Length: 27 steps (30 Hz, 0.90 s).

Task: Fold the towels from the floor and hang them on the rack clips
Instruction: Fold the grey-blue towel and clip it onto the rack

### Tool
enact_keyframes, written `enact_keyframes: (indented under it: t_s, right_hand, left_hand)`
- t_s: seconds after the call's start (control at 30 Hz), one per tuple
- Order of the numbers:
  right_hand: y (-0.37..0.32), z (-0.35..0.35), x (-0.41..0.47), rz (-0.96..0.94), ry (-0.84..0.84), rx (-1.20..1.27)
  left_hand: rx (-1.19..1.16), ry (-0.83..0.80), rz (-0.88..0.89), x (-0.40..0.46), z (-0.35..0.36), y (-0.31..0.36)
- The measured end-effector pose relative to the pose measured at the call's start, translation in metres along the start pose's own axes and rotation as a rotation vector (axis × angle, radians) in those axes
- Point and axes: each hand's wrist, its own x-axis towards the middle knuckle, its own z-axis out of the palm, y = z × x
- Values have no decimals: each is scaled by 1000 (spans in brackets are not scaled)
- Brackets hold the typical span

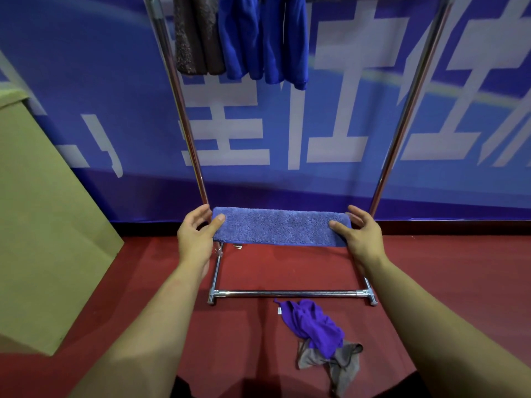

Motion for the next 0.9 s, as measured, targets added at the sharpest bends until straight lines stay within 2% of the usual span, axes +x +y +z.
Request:
enact_keyframes:
  t_s: [0.1, 0.27, 0.4, 0.63, 0.77, 0.9]
  right_hand:
    - [5, -2, 1, 38, -68, 33]
    - [13, -7, 7, 69, -95, -50]
    - [13, -3, 1, 45, -151, -100]
    - [8, 12, -10, 13, -315, -66]
    - [8, 24, -17, 15, -435, -67]
    - [9, 37, -27, -5, -560, -128]
  left_hand:
    - [-146, -7, -87, -1, 1, 1]
    - [-153, -43, -70, -5, 6, 6]
    - [-14, -102, 28, -9, 13, 13]
    - [432, -411, 218, -19, 20, 17]
    - [479, -470, 229, -21, 17, 22]
    - [392, -500, 189, -26, 21, 27]
